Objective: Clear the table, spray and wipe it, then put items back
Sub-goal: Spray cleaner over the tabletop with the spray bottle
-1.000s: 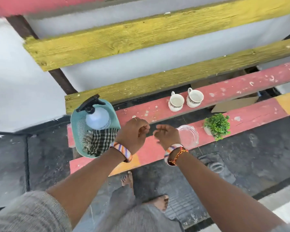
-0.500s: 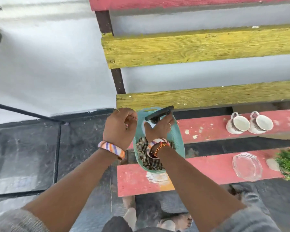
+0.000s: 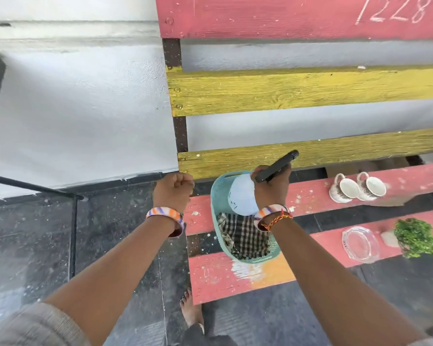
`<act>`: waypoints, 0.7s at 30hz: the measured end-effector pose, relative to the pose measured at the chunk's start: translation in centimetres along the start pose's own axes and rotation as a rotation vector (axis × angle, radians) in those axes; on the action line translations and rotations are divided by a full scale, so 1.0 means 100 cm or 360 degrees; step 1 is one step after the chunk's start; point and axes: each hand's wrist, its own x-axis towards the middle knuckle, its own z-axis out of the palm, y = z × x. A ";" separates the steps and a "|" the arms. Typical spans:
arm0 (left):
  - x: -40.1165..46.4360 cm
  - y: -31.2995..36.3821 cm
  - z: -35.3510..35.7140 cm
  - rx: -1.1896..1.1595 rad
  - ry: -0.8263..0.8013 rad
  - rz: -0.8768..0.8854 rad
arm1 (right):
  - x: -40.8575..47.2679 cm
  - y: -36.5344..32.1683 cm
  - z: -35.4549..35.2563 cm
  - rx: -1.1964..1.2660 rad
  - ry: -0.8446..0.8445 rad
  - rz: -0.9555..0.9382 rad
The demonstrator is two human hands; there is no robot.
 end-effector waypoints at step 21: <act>-0.149 -0.004 -0.147 -0.0225 -0.0543 -0.0389 | -0.201 -0.152 0.021 0.0841 -0.0552 -0.0109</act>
